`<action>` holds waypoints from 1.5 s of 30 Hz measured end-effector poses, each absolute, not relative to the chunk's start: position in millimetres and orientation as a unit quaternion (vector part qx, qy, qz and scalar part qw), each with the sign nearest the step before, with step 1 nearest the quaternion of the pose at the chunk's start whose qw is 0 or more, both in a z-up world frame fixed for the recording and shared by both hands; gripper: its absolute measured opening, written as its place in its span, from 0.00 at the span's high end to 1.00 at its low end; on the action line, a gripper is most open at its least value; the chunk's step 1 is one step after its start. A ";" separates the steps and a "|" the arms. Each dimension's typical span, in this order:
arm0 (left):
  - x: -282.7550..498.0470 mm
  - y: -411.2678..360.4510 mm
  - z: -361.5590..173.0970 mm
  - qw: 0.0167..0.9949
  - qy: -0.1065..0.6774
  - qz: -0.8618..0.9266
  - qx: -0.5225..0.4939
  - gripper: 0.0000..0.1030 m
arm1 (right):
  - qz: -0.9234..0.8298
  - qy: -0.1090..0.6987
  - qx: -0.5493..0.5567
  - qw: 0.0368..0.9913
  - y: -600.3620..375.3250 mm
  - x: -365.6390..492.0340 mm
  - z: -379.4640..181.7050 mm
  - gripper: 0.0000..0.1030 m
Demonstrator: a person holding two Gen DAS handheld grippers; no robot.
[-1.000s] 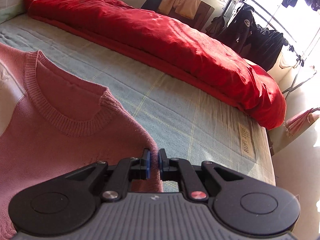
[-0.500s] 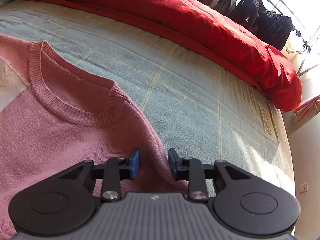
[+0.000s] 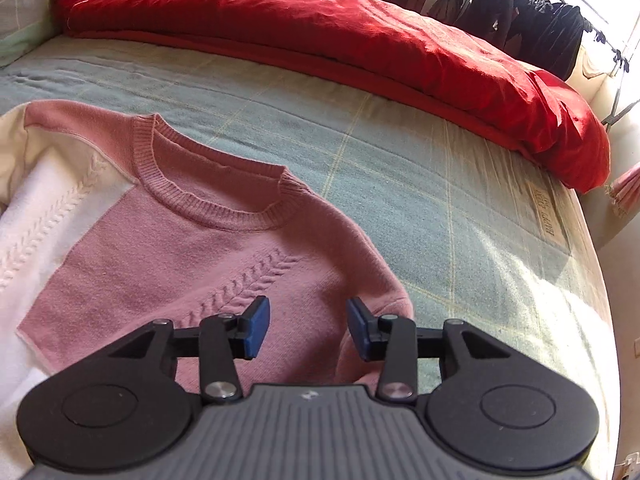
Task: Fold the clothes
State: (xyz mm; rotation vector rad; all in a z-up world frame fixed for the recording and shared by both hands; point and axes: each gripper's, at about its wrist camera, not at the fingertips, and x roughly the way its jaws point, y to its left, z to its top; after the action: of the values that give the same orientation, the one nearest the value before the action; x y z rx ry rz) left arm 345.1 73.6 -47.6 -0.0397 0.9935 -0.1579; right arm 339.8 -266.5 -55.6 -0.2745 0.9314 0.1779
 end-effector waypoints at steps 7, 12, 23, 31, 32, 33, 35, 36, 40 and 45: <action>268.6 78.3 -42.6 0.883 0.462 -0.078 -0.038 0.56 | 0.125 0.444 -0.120 0.879 -230.7 262.9 -40.3 0.48; 219.8 88.6 -55.4 0.878 0.462 -0.066 -0.103 0.56 | 0.138 0.432 -0.105 0.885 -207.9 209.1 -36.6 0.43; 171.8 73.6 -104.0 0.861 0.484 -0.047 -0.151 0.54 | 0.130 0.430 -0.061 0.891 -193.0 151.6 -47.6 0.37; 167.1 75.2 -109.3 0.862 0.472 -0.031 -0.181 0.91 | 0.136 0.429 -0.052 0.891 -197.0 152.7 -43.1 0.37; 167.7 76.2 -107.3 0.863 0.470 -0.031 -0.181 0.94 | 0.136 0.428 -0.053 0.892 -197.3 152.9 -42.7 0.37; 168.5 77.8 -104.5 0.866 0.467 -0.029 -0.179 0.94 | 0.135 0.427 -0.054 0.892 -197.4 153.1 -42.4 0.37; 170.7 82.0 -97.9 0.870 0.461 -0.024 -0.172 0.97 | 0.134 0.426 -0.055 0.893 -197.6 153.6 -41.7 0.37; 172.1 84.6 -94.1 0.873 0.458 -0.023 -0.168 0.97 | 0.134 0.424 -0.056 0.894 -197.6 153.9 -41.0 0.37; 181.0 102.5 -76.4 0.884 0.443 -0.012 -0.146 0.97 | 0.133 0.418 -0.062 0.896 -197.8 156.2 -36.5 0.37; 200.5 137.7 -53.6 0.899 0.423 0.021 -0.106 0.97 | 0.128 0.410 -0.066 0.901 -199.0 161.1 -31.3 0.37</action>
State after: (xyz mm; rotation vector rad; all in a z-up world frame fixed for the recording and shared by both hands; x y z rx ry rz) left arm 200.5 137.7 -53.6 -0.2191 0.8765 0.0442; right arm 161.1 -199.0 -31.3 -0.1368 0.8484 0.2658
